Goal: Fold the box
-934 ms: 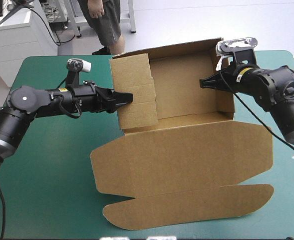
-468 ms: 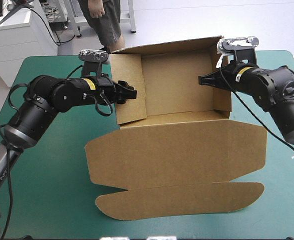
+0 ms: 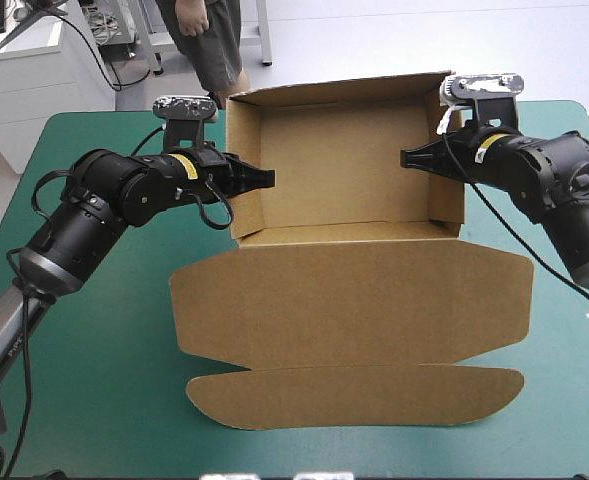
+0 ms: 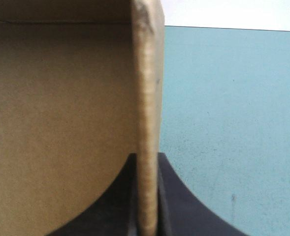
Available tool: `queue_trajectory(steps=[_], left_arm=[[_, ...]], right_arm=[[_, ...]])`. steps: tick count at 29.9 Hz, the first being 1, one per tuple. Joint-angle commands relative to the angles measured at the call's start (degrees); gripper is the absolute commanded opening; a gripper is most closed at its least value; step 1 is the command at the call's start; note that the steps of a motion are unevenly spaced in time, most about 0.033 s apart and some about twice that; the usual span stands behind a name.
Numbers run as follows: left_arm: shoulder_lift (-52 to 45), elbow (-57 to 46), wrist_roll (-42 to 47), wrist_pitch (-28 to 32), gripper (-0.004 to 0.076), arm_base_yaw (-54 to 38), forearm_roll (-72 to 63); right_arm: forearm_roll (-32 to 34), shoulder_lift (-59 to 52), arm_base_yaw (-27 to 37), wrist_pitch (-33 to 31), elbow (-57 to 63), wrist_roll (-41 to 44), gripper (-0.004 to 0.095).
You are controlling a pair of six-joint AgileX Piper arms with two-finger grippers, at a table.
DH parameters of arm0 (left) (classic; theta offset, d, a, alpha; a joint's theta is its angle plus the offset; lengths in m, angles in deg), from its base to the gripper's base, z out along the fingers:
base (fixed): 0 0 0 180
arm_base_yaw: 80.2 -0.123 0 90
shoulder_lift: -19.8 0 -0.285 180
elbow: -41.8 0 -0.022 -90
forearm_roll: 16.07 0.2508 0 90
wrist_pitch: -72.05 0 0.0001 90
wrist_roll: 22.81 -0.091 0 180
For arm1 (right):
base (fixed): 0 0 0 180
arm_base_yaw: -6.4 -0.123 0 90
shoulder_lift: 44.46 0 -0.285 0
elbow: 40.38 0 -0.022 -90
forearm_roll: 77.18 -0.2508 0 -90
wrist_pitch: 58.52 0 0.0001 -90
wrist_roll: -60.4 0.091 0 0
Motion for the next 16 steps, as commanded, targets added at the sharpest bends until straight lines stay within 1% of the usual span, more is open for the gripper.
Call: queue_trajectory(steps=[1, 5, 11, 13, 16], left_arm=[[-1.79, 2.04, -0.48, 5.18, -0.0006, 0.76, -4.25], [0.29, 2.04, -0.48, 3.65, -0.0006, 0.76, -3.32], [4.46, 2.04, -0.48, -1.99, -0.0006, 0.76, 1.69], [6.03, 2.04, -0.69, -3.88, -0.0006, 0.76, 3.00], [7.83, 2.04, -1.60, -4.93, -0.0006, 0.64, 3.00]], right_arm=[[-2.73, -1.68, -0.24, 3.26, -1.61, -0.16, -0.0008], [-2.73, -0.42, -0.24, -0.74, -1.61, -0.55, -0.0008], [-2.73, 3.45, -0.24, -8.29, -1.61, -1.81, -0.0015], [-3.54, 5.00, -0.24, -9.92, -1.61, -2.51, -0.0017], [-6.24, 7.52, -0.24, -11.07, -1.61, -3.88, -0.0017]])
